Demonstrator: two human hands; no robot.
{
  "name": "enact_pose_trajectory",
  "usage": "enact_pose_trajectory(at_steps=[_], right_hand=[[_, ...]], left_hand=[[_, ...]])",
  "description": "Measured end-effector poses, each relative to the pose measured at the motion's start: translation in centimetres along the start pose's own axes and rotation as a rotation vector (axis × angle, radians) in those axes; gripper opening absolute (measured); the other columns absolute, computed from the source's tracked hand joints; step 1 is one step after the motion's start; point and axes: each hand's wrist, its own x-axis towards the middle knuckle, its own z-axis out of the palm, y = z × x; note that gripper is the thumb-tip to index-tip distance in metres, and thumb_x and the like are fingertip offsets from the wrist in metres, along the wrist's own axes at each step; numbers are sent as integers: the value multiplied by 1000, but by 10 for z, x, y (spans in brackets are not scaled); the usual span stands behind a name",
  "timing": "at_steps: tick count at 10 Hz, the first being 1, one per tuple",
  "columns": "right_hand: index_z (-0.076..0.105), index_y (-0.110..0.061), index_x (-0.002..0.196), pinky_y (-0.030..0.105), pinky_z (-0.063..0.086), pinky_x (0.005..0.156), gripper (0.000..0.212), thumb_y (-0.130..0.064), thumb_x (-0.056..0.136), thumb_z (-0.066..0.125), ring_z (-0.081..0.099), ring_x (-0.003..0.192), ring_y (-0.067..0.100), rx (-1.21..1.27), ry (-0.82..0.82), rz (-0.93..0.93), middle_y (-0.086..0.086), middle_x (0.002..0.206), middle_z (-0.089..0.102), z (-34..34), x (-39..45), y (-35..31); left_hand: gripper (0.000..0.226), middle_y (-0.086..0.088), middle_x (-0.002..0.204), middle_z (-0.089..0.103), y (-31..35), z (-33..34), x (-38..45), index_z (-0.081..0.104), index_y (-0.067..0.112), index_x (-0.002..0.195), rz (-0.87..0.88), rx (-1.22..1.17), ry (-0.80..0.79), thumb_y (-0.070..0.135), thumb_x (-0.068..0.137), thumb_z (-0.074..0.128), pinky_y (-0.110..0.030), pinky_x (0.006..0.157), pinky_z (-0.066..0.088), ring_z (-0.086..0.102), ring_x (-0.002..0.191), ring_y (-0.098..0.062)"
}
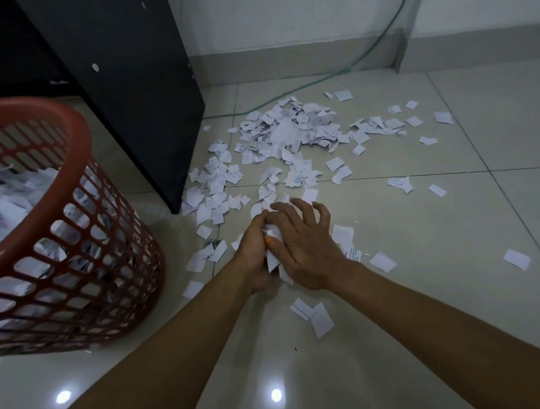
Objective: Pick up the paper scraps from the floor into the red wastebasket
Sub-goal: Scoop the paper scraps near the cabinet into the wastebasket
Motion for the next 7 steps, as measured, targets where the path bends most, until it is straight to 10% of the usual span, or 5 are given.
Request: enact_pose_trajectory(at_steps=[4, 7], right_hand=[[5, -37, 153, 46, -7, 112, 76, -74, 86, 2, 2, 148, 24, 62, -39, 121, -2, 162, 8, 6, -4, 6], [-7, -41, 151, 57, -5, 114, 93, -89, 74, 15, -11, 148, 29, 89, -52, 501, 4, 162, -8, 19, -31, 45]], left_hand=[[53, -8, 130, 59, -6, -8, 13, 52, 13, 137, 25, 27, -9, 46, 102, 29, -41, 103, 43, 56, 118, -26], [34, 1, 49, 44, -8, -36, 23, 52, 18, 67, 32, 213, 236, 38, 94, 46, -13, 34, 29, 38, 39, -12]])
